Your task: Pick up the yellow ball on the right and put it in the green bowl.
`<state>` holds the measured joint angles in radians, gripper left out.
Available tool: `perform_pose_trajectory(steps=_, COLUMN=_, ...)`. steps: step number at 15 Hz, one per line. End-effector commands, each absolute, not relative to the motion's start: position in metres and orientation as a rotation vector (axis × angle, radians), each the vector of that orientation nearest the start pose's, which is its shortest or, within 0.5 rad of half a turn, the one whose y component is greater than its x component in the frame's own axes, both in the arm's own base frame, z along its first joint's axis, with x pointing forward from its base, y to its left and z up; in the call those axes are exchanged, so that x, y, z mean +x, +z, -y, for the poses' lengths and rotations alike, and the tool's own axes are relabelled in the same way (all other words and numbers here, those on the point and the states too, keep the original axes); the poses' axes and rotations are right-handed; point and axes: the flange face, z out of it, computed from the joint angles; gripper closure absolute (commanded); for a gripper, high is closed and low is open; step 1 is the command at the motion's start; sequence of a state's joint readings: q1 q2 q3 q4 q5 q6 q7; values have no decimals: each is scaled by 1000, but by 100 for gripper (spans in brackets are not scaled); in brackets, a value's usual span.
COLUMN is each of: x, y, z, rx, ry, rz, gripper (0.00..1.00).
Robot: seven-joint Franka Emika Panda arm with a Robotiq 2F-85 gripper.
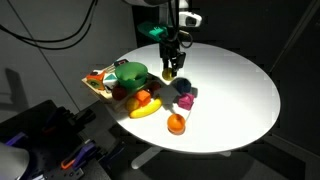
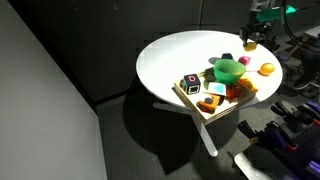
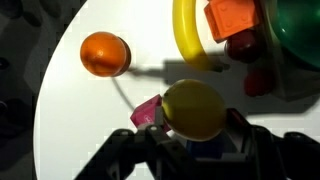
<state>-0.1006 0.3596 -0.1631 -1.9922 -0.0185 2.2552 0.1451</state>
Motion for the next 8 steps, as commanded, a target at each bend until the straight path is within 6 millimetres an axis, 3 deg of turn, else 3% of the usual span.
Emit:
perform_pose_trajectory(steps=1, x=559, y=295, z=135, rx=-3180, ry=152, rz=-523, gripper=62)
perform_pose_trajectory(steps=8, x=536, y=300, z=99, rx=-3215, ry=175, rz=-395, gripper=62)
